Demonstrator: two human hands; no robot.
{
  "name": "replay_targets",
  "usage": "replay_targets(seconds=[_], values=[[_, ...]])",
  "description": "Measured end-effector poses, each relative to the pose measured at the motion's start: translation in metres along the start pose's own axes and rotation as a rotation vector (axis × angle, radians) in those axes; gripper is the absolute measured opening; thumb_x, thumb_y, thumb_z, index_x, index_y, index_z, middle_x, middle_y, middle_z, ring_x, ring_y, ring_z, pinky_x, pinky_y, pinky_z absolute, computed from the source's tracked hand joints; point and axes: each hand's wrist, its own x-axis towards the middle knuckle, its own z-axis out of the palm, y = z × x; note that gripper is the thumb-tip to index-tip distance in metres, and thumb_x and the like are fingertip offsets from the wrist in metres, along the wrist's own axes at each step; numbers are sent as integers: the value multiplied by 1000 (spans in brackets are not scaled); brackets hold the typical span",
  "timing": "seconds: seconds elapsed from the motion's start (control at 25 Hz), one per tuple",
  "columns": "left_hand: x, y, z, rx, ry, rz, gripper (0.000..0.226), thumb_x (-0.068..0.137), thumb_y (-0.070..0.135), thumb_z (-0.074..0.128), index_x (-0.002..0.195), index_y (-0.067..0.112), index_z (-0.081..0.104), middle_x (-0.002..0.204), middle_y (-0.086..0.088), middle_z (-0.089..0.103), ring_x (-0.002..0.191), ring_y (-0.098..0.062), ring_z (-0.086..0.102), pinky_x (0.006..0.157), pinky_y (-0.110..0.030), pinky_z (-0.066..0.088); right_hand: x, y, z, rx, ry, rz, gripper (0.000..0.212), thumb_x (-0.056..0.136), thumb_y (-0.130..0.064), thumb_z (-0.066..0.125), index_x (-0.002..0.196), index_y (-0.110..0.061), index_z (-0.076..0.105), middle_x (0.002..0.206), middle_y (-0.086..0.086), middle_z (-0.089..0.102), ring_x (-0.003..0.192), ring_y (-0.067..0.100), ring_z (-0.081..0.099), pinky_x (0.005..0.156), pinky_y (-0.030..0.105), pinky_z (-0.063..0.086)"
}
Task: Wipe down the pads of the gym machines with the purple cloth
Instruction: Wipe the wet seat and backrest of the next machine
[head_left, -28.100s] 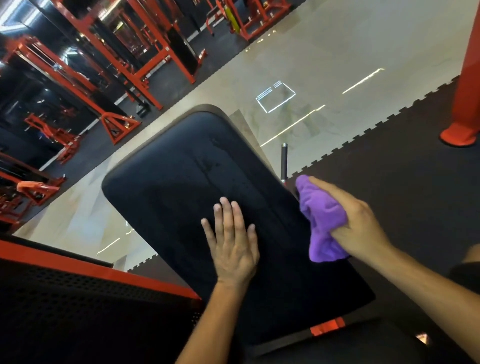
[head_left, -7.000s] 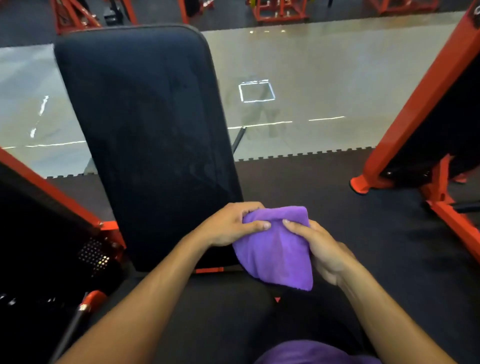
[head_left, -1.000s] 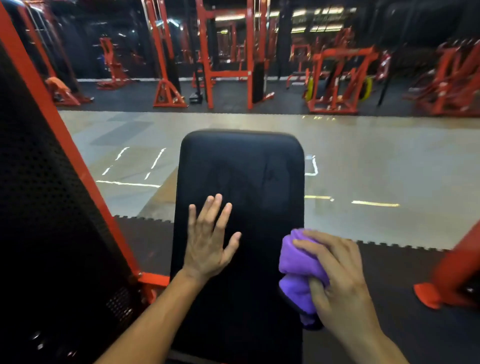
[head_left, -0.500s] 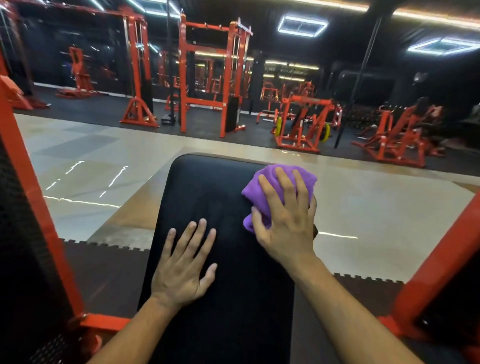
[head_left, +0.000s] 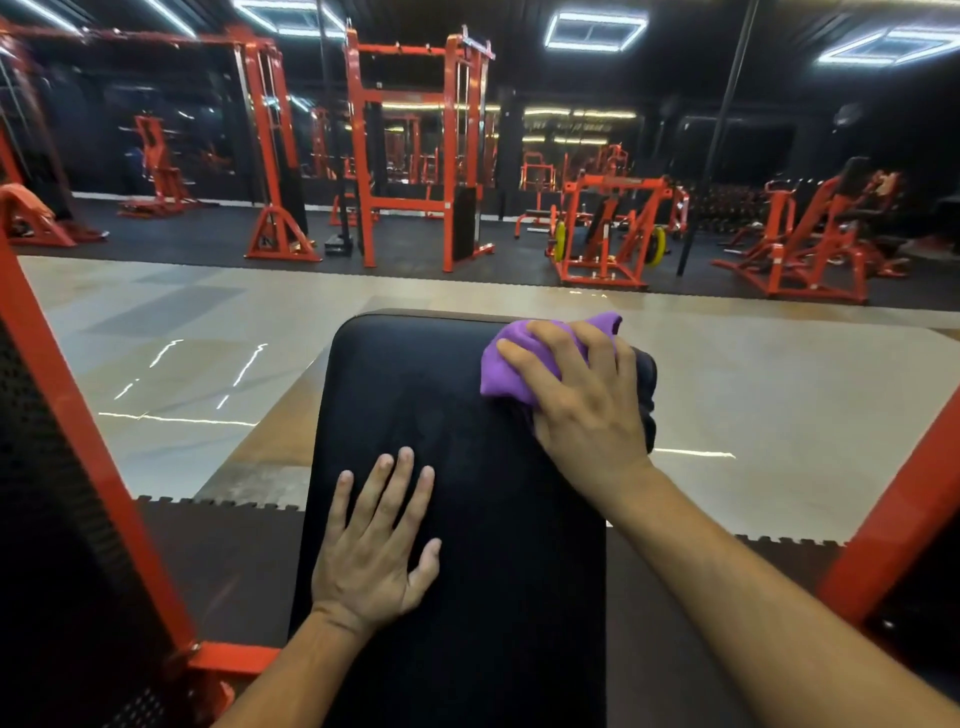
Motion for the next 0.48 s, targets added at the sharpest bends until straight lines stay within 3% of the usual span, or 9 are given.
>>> replay_targets(seconds=[0.16,0.32,0.4,0.48], values=[[0,0,2,23,-8,-6,80,91,45,47,162,14,27,171,-11,20,158,-28,17,126,-58,16,-33,-17,5,80,40,71,55,83,-17,71,137,-21,61,142,7,54,128,34,43,105,56,35],[0,-1,2,14,-2,4,81,91,45,45,163,15,23,171,-11,17,158,-28,16,126,-57,14,-109,-22,2,45,-75,-186,58,80,-19,75,136,-21,62,140,6,55,126,34,46,104,56,39],[1,0,3,14,-1,-2,82,91,45,44,164,15,21,172,-11,16,159,-28,16,126,-57,15,-84,-2,0,37,-69,-296,48,87,-20,63,136,-20,63,137,8,58,123,35,46,100,53,38],[1,2,3,16,0,3,82,92,45,44,164,15,21,171,-12,19,159,-28,16,126,-57,14,-28,8,-5,32,-19,-240,48,88,-18,53,135,-19,64,136,10,60,123,36,45,98,51,36]])
